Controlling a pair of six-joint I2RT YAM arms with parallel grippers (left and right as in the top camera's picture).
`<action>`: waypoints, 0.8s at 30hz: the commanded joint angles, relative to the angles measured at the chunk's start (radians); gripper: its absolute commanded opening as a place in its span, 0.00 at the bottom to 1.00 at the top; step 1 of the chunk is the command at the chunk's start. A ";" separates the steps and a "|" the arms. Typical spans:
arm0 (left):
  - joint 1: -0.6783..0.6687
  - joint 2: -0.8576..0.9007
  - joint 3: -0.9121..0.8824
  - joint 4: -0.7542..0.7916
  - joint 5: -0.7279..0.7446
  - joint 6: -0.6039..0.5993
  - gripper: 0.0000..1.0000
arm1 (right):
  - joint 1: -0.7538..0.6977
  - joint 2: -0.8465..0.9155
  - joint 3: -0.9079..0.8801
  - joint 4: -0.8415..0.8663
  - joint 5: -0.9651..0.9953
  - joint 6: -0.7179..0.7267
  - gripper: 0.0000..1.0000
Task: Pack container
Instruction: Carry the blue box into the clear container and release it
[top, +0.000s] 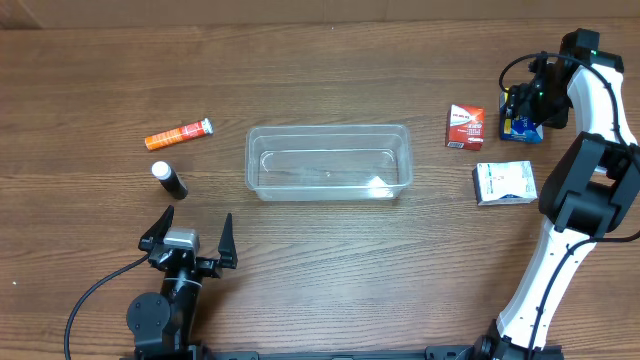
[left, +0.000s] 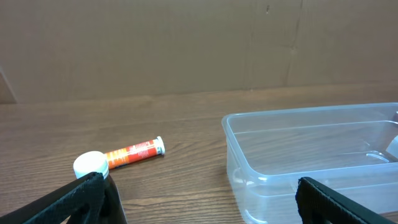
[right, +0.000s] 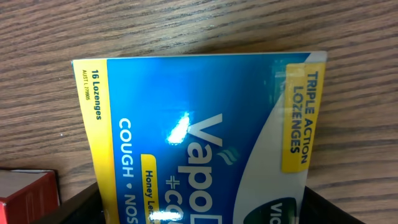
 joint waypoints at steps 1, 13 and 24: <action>0.006 -0.008 -0.003 0.001 0.005 0.008 1.00 | -0.004 0.014 0.014 -0.014 0.041 0.015 0.75; 0.006 -0.008 -0.003 0.001 0.005 0.008 1.00 | 0.034 -0.024 0.368 -0.312 0.046 0.067 0.71; 0.006 -0.008 -0.003 0.001 0.004 0.008 1.00 | 0.377 -0.024 0.663 -0.569 0.047 0.060 0.72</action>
